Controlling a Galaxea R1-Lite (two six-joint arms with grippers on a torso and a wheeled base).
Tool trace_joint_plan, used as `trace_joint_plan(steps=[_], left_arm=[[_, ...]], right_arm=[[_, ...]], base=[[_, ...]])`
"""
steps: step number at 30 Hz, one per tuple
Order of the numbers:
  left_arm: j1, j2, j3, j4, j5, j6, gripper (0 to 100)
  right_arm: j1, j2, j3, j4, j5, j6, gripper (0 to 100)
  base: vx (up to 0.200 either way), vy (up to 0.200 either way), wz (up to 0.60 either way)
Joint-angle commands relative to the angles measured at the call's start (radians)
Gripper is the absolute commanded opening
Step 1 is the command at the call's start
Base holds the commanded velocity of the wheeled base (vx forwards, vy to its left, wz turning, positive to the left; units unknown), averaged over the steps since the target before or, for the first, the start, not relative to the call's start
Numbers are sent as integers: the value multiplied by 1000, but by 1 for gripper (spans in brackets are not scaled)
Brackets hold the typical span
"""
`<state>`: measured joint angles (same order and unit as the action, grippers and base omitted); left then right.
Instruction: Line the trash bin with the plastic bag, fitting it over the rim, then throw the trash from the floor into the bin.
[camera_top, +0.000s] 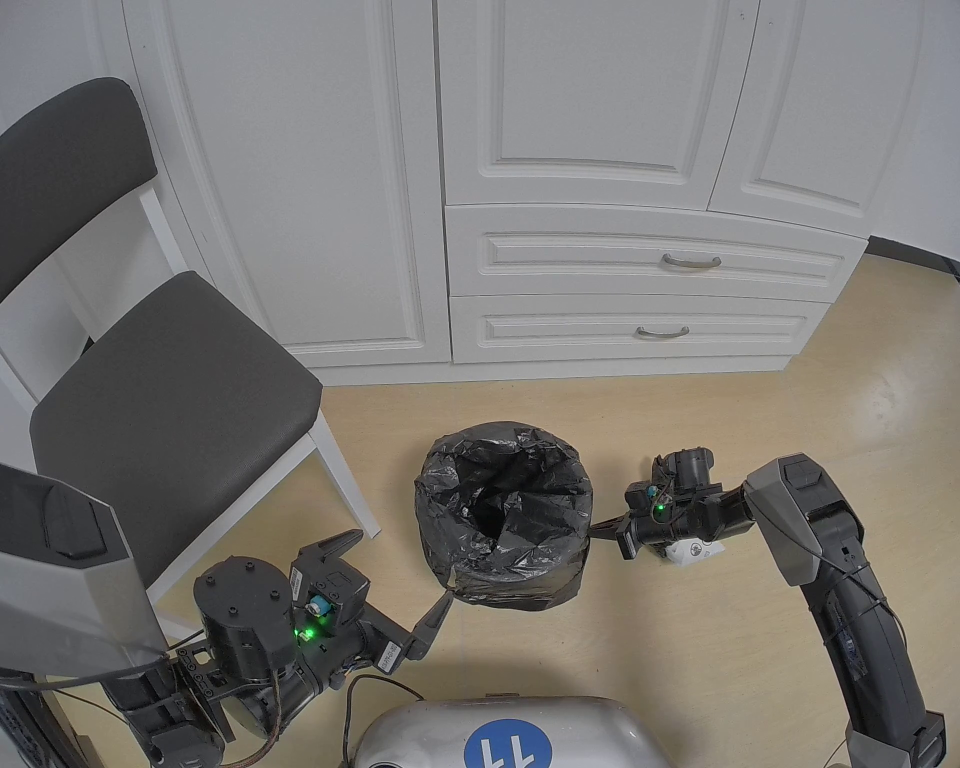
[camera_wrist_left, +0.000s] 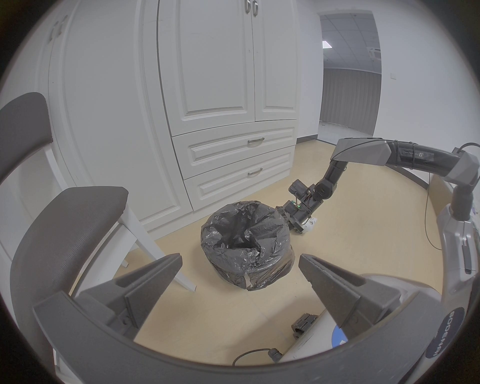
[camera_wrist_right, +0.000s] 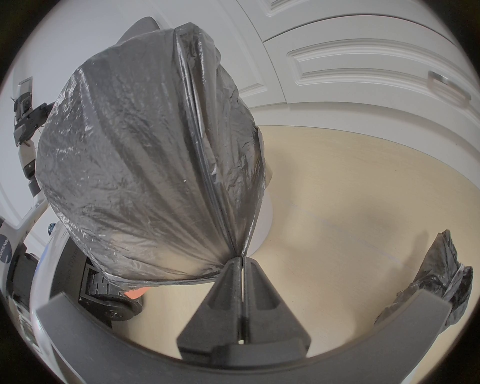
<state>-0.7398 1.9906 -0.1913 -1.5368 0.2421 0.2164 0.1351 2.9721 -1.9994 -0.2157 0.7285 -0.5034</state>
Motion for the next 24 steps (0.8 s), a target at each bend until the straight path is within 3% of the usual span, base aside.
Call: trace_joint_plan(steps=[1, 2, 6, 10, 14, 19, 20, 22, 24], left_arm=[[0, -1, 0, 0, 0, 0, 100], [0, -3, 1, 0, 0, 0, 100], [10, -6, 3, 0, 0, 0, 100], [28, -7, -5, 0, 2, -8, 100], [45, -15, -10, 0, 3, -35, 100], [46, -32, -20, 1, 2, -103, 100], [49, -23, -28, 1, 2, -103, 100], [53, -19, -34, 1, 3, -107, 100], [54, -29, -36, 1, 5, -109, 100]], right_arm=[[3, 4, -1, -7, 3, -10, 0], [1, 1, -1, -13, 6, -17, 100], [-20, -42, 17, -31, 55, -9, 100], [-68, -136, 172, -36, 127, -7, 100], [-131, -220, 323, -48, 141, -1, 100], [-184, -341, 557, -171, 144, 57, 100], [-189, -406, 715, -312, 140, 137, 100], [-187, -449, 827, -430, 137, 206, 100], [-175, -522, 1015, -674, 86, 359, 100]], base=[[0, 0, 0], [0, 0, 0], [0, 0, 0], [0, 0, 0], [0, 0, 0], [0, 0, 0], [0, 0, 0], [0, 0, 0], [0, 0, 0]])
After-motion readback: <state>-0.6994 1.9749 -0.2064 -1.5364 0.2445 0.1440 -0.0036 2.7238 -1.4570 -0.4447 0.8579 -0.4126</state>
